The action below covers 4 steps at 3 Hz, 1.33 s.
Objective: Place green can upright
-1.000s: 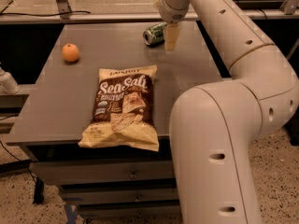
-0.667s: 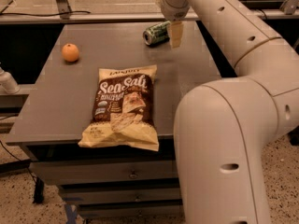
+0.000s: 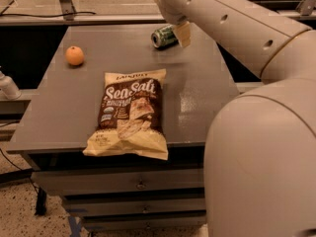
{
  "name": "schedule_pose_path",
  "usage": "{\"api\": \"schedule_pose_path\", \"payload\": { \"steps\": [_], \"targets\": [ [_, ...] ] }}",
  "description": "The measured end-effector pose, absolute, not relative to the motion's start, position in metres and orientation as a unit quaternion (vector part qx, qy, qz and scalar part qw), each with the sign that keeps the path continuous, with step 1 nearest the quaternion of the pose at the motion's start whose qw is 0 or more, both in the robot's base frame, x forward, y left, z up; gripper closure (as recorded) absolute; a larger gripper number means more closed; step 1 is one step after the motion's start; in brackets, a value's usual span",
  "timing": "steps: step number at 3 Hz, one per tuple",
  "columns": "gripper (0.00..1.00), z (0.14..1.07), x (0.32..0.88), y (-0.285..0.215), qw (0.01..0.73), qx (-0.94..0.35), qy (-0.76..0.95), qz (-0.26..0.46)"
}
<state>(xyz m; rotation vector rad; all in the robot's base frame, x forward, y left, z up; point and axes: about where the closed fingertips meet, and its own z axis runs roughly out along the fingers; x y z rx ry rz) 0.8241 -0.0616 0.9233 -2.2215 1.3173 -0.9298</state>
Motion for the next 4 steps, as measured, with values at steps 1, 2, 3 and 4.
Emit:
{"api": "schedule_pose_path", "payload": {
  "steps": [1, 2, 3, 4],
  "targets": [
    [0.00, 0.885, 0.816, -0.056, 0.147, -0.822, 0.437, -0.335],
    [0.00, 0.868, 0.819, -0.056, 0.112, -0.839, 0.419, -0.328],
    [0.00, 0.869, 0.830, -0.064, 0.078, -0.845, 0.406, -0.338],
    [0.00, 0.874, 0.841, -0.074, 0.048, -0.846, 0.398, -0.351]
  ]
}}
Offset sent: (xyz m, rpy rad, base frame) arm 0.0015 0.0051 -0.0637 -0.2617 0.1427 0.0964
